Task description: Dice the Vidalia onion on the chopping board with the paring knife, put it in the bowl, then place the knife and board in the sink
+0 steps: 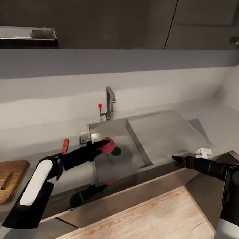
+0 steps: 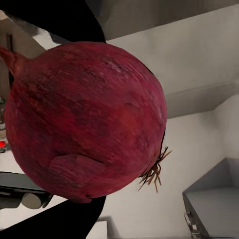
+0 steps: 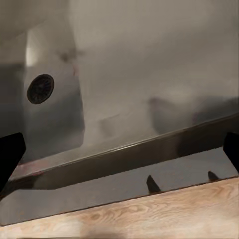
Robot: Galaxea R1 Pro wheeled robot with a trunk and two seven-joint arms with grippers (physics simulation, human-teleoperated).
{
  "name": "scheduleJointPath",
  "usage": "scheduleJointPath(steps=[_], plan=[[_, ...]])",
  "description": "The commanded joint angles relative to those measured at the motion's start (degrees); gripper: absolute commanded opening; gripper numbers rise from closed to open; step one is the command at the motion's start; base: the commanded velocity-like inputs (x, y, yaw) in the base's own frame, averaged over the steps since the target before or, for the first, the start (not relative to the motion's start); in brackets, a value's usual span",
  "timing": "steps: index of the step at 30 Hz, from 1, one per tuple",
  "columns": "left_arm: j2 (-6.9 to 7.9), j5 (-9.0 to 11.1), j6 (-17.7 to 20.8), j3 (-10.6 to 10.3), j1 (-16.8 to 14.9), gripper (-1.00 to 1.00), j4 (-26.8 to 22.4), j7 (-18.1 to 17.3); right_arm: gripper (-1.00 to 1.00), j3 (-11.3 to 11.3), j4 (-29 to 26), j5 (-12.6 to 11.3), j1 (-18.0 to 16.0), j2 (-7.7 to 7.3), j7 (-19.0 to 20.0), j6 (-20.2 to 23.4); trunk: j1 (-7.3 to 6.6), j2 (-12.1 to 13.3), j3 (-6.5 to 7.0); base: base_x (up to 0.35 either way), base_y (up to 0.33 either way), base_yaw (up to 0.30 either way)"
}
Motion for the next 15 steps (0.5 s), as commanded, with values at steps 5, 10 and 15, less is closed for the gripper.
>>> scheduleJointPath(steps=[5,10,15], plan=[[-0.02,0.38,0.2,0.03,-0.05,-1.0,-0.01,0.34,1.0,-0.06,-0.07,0.54,-0.03,0.05,1.0,0.42,0.02,-0.11,0.09,-0.054,0.096,0.252],[-0.02,0.38,0.2,0.03,-0.05,-1.0,-0.01,0.34,1.0,-0.06,-0.07,0.54,0.01,0.21,0.96,0.42,0.02,-0.11,0.41,-0.007,0.013,0.214],[-0.02,0.38,0.2,0.03,-0.05,-1.0,-0.01,0.34,1.0,-0.03,-0.07,0.54,0.1,0.34,0.94,0.42,0.02,-0.11,0.83,-0.001,0.01,0.151]])
